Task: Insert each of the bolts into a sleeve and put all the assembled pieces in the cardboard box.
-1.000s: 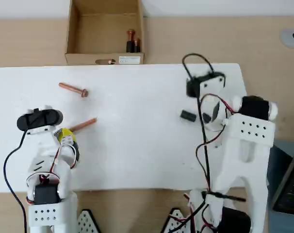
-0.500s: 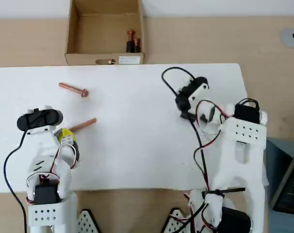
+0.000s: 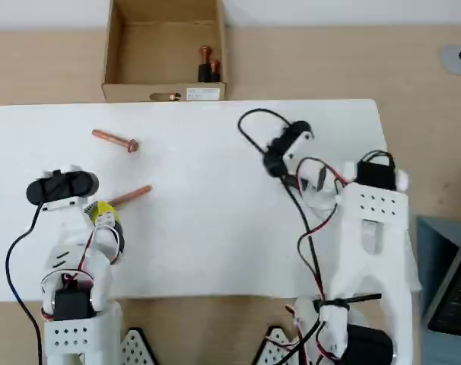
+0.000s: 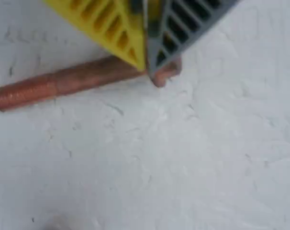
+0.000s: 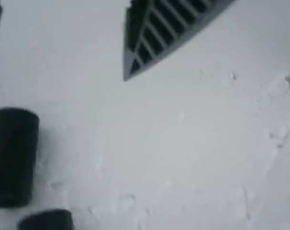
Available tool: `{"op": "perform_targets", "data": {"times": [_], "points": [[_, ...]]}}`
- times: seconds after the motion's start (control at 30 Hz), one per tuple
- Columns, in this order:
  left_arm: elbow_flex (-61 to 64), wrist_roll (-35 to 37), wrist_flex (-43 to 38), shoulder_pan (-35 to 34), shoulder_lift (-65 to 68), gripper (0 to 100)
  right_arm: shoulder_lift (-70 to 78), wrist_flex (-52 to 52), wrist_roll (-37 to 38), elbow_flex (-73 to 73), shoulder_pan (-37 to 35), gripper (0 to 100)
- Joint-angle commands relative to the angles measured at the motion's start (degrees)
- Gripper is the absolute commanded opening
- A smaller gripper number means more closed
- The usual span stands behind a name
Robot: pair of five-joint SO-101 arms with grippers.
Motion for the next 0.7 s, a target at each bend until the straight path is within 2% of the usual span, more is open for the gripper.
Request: {"op": "perform_targets", "data": {"times": [0.0,0.3,0.67], "points": [[0.7,0.0,0.3,0.1,-0.6,0,4.3,-1.2,0.0,-2.9,-0.9,20.5],[0.7,0.0,0.3,0.1,-0.6,0,18.0,-1.3,-2.5,-14.2,-1.0,20.5],[0.7,-0.1,0.3,0.1,-0.6,0,22.7,-2.7,-2.1,-16.0,-1.1,20.5]]}}
